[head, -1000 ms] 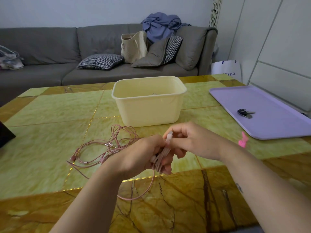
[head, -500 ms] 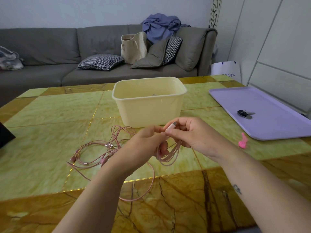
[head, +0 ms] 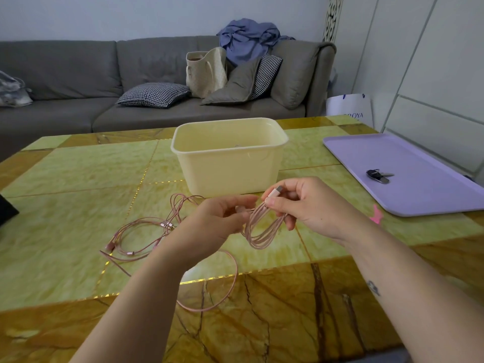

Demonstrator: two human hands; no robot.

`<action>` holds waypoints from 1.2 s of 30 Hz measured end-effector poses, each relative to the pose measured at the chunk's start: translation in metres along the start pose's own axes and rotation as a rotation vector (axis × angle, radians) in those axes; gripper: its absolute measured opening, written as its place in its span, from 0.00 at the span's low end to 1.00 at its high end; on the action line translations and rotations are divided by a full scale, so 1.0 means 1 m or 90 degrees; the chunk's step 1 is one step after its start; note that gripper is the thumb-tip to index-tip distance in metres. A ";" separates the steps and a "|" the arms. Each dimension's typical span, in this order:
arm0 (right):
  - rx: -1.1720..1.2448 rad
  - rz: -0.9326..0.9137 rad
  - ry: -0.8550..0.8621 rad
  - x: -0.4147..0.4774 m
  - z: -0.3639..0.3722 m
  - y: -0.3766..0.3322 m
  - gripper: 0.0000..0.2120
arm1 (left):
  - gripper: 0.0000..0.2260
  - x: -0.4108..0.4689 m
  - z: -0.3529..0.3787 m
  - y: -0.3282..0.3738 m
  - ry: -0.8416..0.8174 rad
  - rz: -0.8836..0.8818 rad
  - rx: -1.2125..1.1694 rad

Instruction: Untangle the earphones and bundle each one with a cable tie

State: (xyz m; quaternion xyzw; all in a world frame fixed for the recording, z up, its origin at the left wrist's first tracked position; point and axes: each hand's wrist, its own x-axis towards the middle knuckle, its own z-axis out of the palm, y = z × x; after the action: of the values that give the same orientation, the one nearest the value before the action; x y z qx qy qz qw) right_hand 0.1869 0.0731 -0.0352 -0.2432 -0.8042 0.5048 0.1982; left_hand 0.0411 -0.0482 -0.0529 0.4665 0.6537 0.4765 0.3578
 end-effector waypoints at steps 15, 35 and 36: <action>-0.123 -0.020 -0.031 -0.005 0.007 -0.007 0.04 | 0.28 0.001 0.046 -0.007 0.084 0.113 0.152; -0.121 0.019 -0.058 -0.005 -0.007 0.018 0.05 | 0.16 0.009 0.051 -0.025 0.167 0.122 0.530; -0.139 0.009 -0.065 -0.008 -0.008 0.019 0.04 | 0.15 0.008 0.052 -0.025 0.152 0.123 0.550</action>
State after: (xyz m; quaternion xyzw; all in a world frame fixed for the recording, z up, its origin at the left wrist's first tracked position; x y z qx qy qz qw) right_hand 0.2014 0.0817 -0.0499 -0.2432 -0.8617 0.4273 0.1254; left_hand 0.0793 -0.0289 -0.0920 0.5735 0.7827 0.2417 0.0066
